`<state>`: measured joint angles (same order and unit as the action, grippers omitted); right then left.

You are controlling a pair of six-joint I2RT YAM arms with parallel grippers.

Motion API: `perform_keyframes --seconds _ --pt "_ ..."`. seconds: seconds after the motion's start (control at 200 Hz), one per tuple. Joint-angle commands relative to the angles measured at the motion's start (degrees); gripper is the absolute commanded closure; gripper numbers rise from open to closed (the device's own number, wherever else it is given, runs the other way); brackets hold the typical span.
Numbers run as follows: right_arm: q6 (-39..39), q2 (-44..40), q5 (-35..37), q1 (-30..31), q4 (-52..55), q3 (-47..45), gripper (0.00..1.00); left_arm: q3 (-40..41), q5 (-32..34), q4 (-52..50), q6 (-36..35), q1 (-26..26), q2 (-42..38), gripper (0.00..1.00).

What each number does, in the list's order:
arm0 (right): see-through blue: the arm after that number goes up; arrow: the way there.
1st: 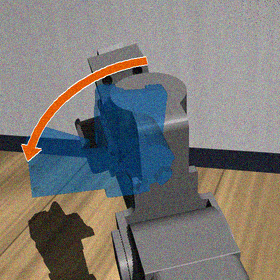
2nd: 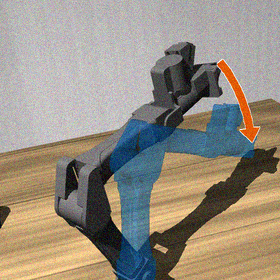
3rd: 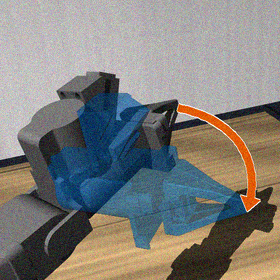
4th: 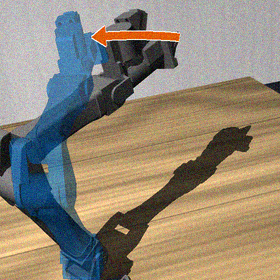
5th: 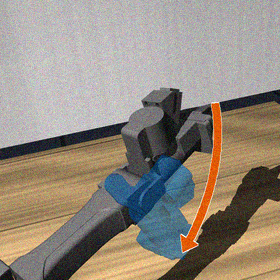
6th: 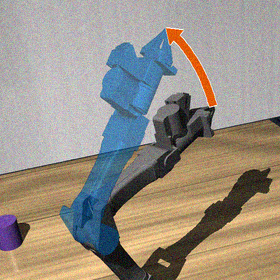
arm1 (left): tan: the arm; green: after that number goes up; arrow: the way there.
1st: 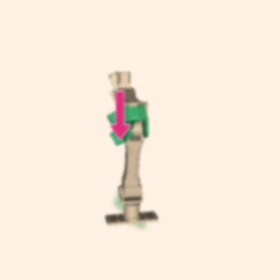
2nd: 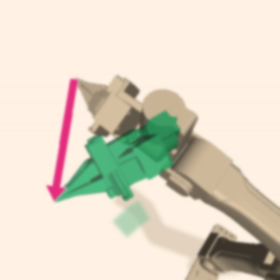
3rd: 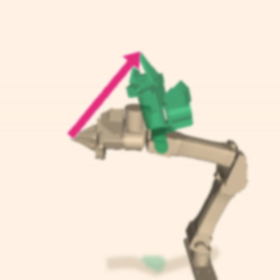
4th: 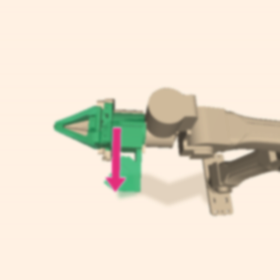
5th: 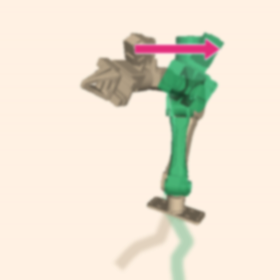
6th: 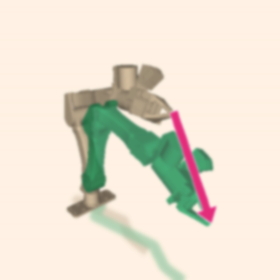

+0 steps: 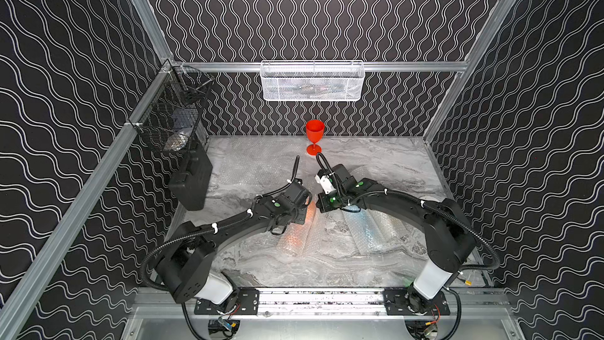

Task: Unpack wine glasses from bubble wrap
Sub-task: Unwrap the wine glass from the bubble wrap.

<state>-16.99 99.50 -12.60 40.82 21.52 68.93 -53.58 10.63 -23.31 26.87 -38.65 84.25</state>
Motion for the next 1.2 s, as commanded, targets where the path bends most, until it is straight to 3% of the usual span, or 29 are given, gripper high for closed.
perform_keyframes --seconds 0.0,0.28,0.661,0.991,1.196 --pt "-0.29 -0.49 -0.47 0.05 -1.08 -0.21 0.95 -0.47 -0.29 -0.66 0.45 0.07 -0.05 1.00" --pt "-0.29 -0.31 -3.42 0.05 -0.30 0.48 0.95 4.00 1.71 -2.80 3.64 0.04 -7.37 1.00" --pt "-3.11 2.45 -8.71 2.35 -3.44 2.16 0.95 9.98 10.45 -11.05 10.18 0.76 -17.96 1.00" --pt "-3.40 4.69 -10.64 3.12 -4.93 2.76 0.94 11.84 15.10 -16.41 16.80 2.33 -19.71 1.00" --pt "-3.95 6.93 -11.38 3.65 -5.90 3.72 0.94 11.81 14.55 -16.87 16.61 3.81 -17.11 1.00"
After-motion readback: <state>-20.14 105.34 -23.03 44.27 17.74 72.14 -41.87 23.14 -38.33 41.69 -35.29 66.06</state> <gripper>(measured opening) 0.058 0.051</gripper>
